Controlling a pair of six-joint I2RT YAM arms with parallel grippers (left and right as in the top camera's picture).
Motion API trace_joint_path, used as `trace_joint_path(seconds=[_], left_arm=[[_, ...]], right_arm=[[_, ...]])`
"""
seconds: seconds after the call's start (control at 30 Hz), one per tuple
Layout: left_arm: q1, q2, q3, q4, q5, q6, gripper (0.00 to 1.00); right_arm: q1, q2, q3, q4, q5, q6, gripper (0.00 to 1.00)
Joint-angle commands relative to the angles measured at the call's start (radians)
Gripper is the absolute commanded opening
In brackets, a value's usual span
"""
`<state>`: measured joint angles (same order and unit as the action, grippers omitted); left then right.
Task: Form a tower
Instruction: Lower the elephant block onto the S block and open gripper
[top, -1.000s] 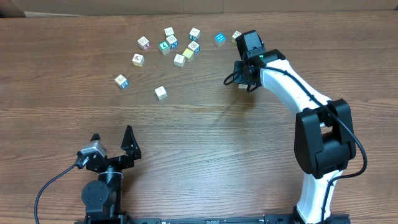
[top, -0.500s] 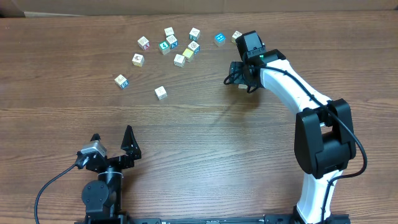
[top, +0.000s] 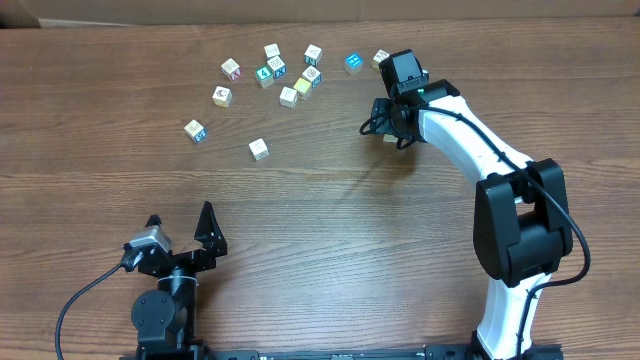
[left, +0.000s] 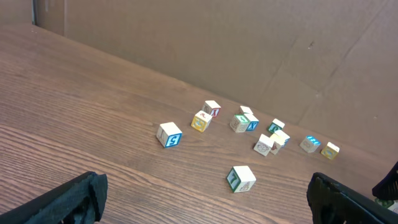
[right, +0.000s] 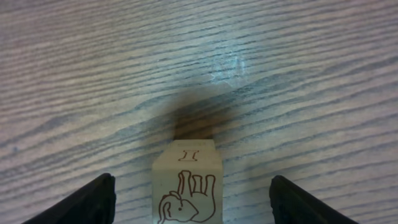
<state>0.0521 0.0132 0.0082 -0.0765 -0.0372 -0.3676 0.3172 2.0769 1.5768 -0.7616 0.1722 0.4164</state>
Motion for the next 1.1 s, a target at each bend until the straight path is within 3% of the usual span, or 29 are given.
trace_joint_path(seconds=[0.0,1.07], left_arm=[[-0.003,-0.008,-0.003,0.002,0.005,-0.006,1.00],[-0.003,-0.008,-0.003,0.002,0.005,-0.006,1.00]], right_arm=[[0.002,0.011,-0.007,0.005,0.007,0.003,0.74],[0.003,0.099,-0.007,0.048,0.007,-0.001,0.61]])
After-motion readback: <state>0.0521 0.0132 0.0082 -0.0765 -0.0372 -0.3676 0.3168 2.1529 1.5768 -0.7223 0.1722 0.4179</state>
